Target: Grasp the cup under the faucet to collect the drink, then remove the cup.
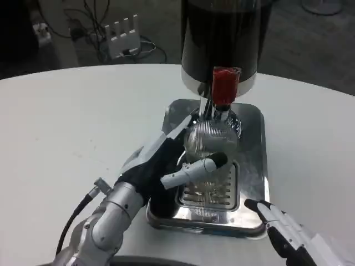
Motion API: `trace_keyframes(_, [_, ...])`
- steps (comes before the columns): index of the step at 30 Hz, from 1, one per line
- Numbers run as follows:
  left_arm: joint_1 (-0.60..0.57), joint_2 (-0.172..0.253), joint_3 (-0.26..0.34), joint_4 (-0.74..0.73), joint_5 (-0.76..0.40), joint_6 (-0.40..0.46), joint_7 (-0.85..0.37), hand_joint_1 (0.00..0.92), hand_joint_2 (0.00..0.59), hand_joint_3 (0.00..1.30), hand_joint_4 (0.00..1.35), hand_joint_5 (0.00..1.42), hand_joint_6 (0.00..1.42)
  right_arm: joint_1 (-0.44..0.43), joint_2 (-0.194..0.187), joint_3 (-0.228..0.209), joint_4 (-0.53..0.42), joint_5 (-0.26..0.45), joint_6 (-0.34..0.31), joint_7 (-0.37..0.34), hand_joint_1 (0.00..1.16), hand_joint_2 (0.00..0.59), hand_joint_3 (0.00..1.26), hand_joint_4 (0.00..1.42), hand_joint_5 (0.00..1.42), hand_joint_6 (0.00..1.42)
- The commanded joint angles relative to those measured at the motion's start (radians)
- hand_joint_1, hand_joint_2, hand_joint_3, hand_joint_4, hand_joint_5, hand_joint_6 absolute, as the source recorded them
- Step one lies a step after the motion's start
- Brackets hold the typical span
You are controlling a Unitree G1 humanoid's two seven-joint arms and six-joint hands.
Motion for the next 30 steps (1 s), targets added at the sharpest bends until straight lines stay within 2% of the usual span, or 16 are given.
trace_keyframes(1, [0.030,0.007,0.022,-0.033,-0.019,-0.023,0.030,0.074,0.014,0.00,0.00,0.00,0.00,0.015,-0.004,-0.005,-0.012,0.008,-0.021,-0.017,0.60,0.485,0.06,0.00,0.00,0.00])
trace_keyframes(6, [0.090,0.025,0.065,-0.074,-0.040,-0.037,0.068,0.012,0.000,0.00,0.00,0.00,0.00,0.016,-0.005,-0.001,-0.004,0.008,-0.024,-0.023,0.60,0.485,0.06,0.00,0.00,0.00])
trace_keyframes(13, [0.131,0.059,0.123,-0.092,-0.091,-0.049,0.054,0.000,0.000,0.00,0.00,0.00,0.00,0.002,-0.003,0.013,0.000,0.001,-0.021,-0.020,0.60,0.485,0.06,0.00,0.00,0.00])
trace_keyframes(16, [0.141,0.041,0.162,-0.151,-0.158,-0.075,0.055,0.000,0.028,0.00,0.00,0.01,0.00,-0.001,-0.003,0.017,0.005,-0.005,-0.018,-0.019,0.60,0.485,0.06,0.00,0.00,0.00])
trace_keyframes(17, [0.147,0.030,0.173,-0.184,-0.172,-0.082,0.069,0.000,0.041,0.00,0.01,0.09,0.06,-0.001,-0.003,0.019,0.006,-0.007,-0.017,-0.019,0.60,0.485,0.06,0.00,0.00,0.00])
trace_keyframes(18, [0.154,0.018,0.182,-0.224,-0.182,-0.083,0.082,0.000,0.056,0.06,0.08,0.18,0.14,-0.001,-0.001,0.021,0.006,-0.009,-0.016,-0.020,0.60,0.485,0.06,0.00,0.00,0.00])
trace_keyframes(21, [0.184,-0.017,0.197,-0.421,-0.222,-0.007,0.072,0.000,0.082,0.15,0.18,0.31,0.28,0.000,0.003,0.014,0.008,-0.005,-0.011,-0.024,0.60,0.485,0.06,0.00,0.00,0.00])
trace_keyframes(25, [0.223,-0.029,0.214,-0.669,-0.297,0.162,0.010,0.000,0.082,0.17,0.20,0.33,0.29,0.004,0.000,-0.002,0.006,0.005,-0.011,-0.024,0.60,0.485,0.06,0.00,0.00,0.00])
trace_keyframes(30, [0.204,-0.022,0.218,-0.726,-0.366,0.259,-0.069,0.000,0.085,0.23,0.24,0.36,0.32,0.008,0.003,-0.005,0.002,0.009,-0.014,-0.026,0.60,0.485,0.06,0.00,0.00,0.00])
